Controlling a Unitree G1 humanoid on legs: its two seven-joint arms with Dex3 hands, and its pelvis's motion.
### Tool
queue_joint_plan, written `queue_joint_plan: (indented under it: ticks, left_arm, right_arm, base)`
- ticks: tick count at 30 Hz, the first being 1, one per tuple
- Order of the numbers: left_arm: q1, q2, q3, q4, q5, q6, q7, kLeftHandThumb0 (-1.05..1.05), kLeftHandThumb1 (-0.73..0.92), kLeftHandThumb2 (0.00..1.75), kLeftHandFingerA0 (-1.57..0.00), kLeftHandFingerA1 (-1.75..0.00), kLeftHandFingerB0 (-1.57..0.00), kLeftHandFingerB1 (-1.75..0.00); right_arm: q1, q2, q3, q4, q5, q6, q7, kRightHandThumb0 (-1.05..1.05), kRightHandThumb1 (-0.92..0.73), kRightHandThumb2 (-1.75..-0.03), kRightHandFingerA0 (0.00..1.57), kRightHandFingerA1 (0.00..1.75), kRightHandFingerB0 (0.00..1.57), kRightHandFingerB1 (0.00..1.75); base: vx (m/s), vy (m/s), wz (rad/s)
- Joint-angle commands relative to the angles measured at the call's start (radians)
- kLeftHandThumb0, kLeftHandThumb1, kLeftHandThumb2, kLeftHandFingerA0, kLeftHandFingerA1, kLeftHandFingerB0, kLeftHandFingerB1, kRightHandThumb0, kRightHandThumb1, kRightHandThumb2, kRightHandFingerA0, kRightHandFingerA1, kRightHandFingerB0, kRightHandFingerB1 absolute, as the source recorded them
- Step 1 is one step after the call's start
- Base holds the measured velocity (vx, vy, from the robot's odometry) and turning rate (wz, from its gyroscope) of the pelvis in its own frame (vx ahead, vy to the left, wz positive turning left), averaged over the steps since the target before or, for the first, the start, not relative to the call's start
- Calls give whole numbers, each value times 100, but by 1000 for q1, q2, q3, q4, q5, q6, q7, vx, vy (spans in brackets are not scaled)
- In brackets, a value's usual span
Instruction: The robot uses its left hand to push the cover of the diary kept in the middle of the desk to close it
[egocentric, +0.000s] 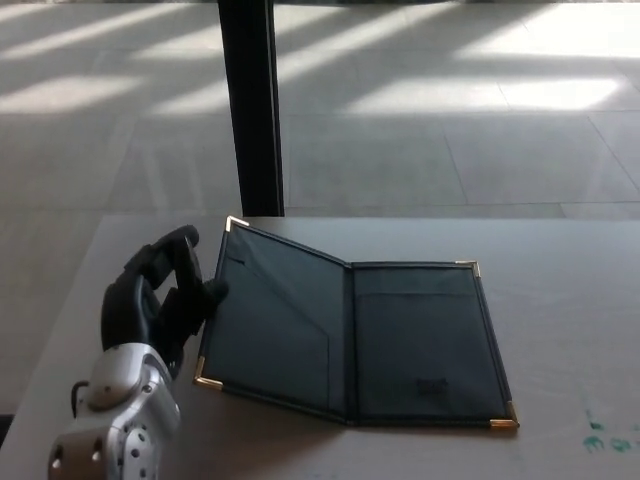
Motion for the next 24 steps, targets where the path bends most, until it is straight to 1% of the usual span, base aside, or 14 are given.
queue_joint_plan:
  ticks: [1, 5, 6, 7, 11, 12, 13, 14, 15, 17, 20, 21, 23, 24]
  left_arm:
    - [13, -13, 6, 39, 34, 57, 86, -74, 92, 70, -36, -55, -28, -47]
    - [38, 9, -12, 42, 57, 64, 85, -71, 92, 76, -30, -56, -26, -49]
    - [45, 15, -18, 45, 65, 63, 86, -71, 92, 78, -28, -54, -25, -49]
    - [68, 24, -23, 42, 70, 53, 82, -72, 92, 77, -25, -55, -23, -49]
    - [100, 32, -17, 35, 62, 42, 69, -77, 92, 73, -27, -54, -23, -47]
    - [102, 33, -15, 31, 60, 45, 68, -77, 92, 72, -27, -53, -23, -46]
    - [104, 33, -12, 26, 56, 49, 66, -77, 92, 72, -27, -53, -23, -46]
    - [99, 40, -7, 16, 56, 55, 69, -75, 92, 72, -30, -53, -26, -46]
    - [89, 45, -3, 25, 58, 48, 71, -74, 79, 116, -32, -61, -18, -51]
    - [68, 61, 7, 14, 51, 58, 68, -68, 77, 115, -32, -61, -17, -51]
    - [55, 68, 10, 16, 49, 64, 66, -69, 78, 116, -33, -61, -17, -51]
    - [35, 85, 5, 18, 68, 66, 75, -76, 91, 74, -38, -52, -31, -45]
    - [16, 89, 14, 17, 69, 64, 89, -77, 92, 72, -41, -53, -35, -47]
    - [5, 96, 29, 15, 57, 66, 88, -77, 91, 74, -37, -53, -30, -46]
  right_arm:
    - [2, 3, -1, -22, 34, 23, -8, -89, -67, -119, 93, 78, 71, 61]
    - [-2, 4, -5, -11, 42, 18, -7, -92, -71, -123, 90, 75, 72, 61]
    - [-1, 3, -2, -8, 41, 14, -5, -99, -92, -66, 92, 74, 70, 52]
    - [0, 2, -2, 3, 40, 8, -4, -102, -69, -95, 93, 77, 70, 57]
    - [16, 6, -3, -9, 47, 8, -3, -103, -69, -96, 91, 77, 68, 58]
    - [14, 3, -4, 3, 47, 1, 2, -97, -92, -69, 90, 74, 68, 52]
    - [11, 0, -4, 21, 47, -10, 8, -97, -92, -69, 90, 74, 68, 52]
    - [19, 5, -5, 9, 49, -6, 4, -102, -70, -97, 91, 77, 67, 58]
    - [19, 7, -5, 16, 51, -11, 4, -102, -70, -98, 92, 77, 67, 58]
    - [19, 8, -6, 15, 59, -3, 1, -98, -92, -69, 90, 74, 70, 53]
    - [27, 10, -5, 15, 58, -6, -3, -99, -92, -69, 91, 74, 69, 53]
    - [35, 14, -10, 6, 66, -4, 0, -98, -92, -67, 92, 74, 69, 53]
    - [44, 17, -10, -6, 64, -4, -6, -98, -92, -71, 93, 75, 68, 53]
    - [47, 17, -8, -4, 61, -14, -2, -93, -73, -121, 90, 77, 58, 58]
  base:
    - [0, 0, 0]
    - [0, 0, 0]
    - [0, 0, 0]
    - [0, 0, 0]
    - [0, 0, 0]
    - [0, 0, 0]
    - [0, 0, 0]
    - [0, 0, 0]
    - [0, 0, 0]
    - [0, 0, 0]
    - [0, 0, 0]
    - [0, 0, 0]
    - [0, 0, 0]
    - [0, 0, 0]
